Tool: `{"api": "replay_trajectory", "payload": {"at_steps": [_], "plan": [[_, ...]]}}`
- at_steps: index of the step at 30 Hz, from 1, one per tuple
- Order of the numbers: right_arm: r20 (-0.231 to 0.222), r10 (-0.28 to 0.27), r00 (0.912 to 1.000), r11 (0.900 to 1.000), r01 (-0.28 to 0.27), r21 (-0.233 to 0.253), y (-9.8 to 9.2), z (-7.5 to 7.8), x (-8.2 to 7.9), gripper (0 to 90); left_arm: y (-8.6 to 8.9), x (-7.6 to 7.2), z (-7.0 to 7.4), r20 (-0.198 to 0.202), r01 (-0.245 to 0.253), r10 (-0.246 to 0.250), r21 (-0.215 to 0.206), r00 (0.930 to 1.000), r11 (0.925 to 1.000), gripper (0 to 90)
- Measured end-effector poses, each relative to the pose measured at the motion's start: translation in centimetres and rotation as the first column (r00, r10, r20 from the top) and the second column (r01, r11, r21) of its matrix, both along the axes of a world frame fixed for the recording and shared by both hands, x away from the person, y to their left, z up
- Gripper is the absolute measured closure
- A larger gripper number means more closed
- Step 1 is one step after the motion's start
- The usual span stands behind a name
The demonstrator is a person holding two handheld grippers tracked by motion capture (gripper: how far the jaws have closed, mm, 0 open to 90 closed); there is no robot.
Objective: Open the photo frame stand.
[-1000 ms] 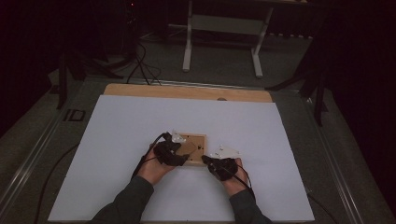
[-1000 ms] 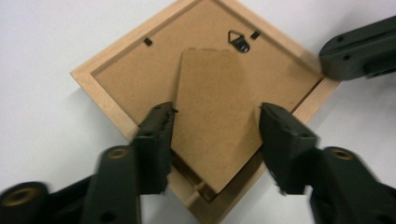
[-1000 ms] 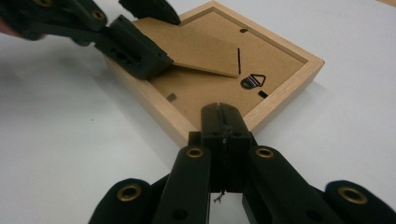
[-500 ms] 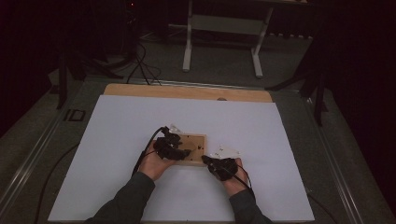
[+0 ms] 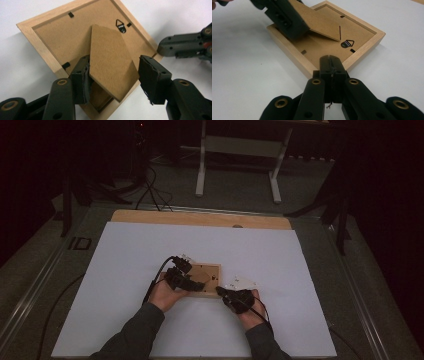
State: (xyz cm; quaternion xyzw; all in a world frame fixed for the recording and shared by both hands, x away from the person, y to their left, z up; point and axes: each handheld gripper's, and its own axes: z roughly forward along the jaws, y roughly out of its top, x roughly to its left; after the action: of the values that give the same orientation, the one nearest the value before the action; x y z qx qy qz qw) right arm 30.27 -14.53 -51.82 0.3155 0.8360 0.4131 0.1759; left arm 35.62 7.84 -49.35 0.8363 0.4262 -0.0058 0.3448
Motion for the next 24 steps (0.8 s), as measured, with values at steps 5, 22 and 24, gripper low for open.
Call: {"api": "replay_trajectory", "payload": {"at_steps": [5,22,24], "plan": [[0.001,0.001,1.0000,1.000,-0.001,0.000,0.0,0.0,0.0,89.8,0.3,0.2,0.1,-0.008,-0.012,0.012,-0.027,0.9999,0.9996,50.9],[0.009,-0.004,1.0000,1.000,0.004,0.017,-0.3,0.7,0.1,86.3,-0.4,-0.9,0.6,0.104,0.017,-0.022,0.049,0.9943,0.9987,52.5],[0.019,-0.009,0.9998,0.999,0.009,0.032,-0.6,1.1,0.1,85.2,-0.4,-1.0,0.7,0.119,0.017,-0.023,0.050,0.9927,0.9986,52.5]]}}
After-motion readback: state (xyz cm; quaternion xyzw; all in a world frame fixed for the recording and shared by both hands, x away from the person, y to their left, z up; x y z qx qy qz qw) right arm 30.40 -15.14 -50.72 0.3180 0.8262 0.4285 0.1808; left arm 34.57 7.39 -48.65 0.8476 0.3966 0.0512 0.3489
